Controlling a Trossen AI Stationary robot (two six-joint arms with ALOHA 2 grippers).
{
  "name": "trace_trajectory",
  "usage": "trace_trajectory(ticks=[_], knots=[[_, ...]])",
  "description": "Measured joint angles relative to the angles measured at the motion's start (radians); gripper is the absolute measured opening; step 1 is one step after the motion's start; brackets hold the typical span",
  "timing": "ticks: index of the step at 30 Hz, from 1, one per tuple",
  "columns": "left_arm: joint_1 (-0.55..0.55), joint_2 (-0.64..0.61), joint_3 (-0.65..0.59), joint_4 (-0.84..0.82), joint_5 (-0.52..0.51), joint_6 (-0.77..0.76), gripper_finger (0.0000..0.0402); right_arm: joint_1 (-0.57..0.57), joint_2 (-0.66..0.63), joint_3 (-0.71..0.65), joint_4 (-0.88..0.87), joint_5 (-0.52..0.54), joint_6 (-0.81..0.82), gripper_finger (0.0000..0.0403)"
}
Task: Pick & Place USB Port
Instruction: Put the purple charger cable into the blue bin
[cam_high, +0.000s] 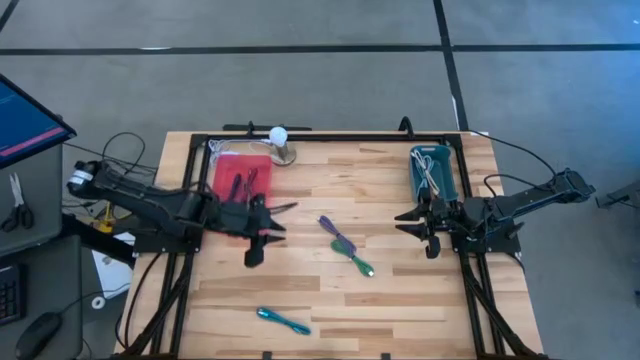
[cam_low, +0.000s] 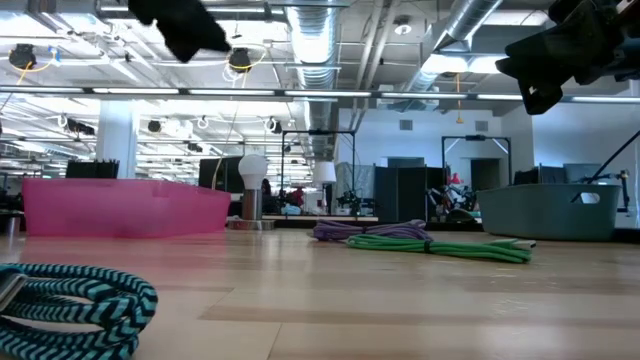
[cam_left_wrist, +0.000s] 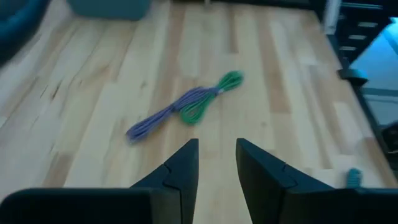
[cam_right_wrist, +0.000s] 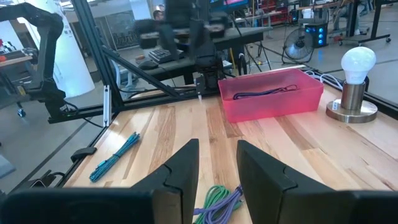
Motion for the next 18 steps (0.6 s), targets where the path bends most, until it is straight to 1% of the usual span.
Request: trace_trajectory(ticks=[3,8,13,15,18], knots=[[-0.076,0.043,0.059,0.001,-0.037,0.0,0.0106,0.0,0.0,0.0,0.0,0.0,0.0,0.0102],[-0.15,0.157,0.169,-0.012,-0.043,0.013,0.0106,0.0,0.0,0.0,0.0,0.0,0.0,0.0102],[-0.163,0.279,0.258,-0.139,-0.044,0.014,0.0106,0.0,0.0,0.0,0.0,0.0,0.0,0.0102],[-0.162,0.305,0.276,-0.171,-0.046,0.009,0.0106,0.0,0.0,0.0,0.0,0.0,0.0,0.0102],[-0.163,0.32,0.287,-0.173,-0.047,0.008,0.0106,0.0,0.0,0.0,0.0,0.0,0.0,0.0102]])
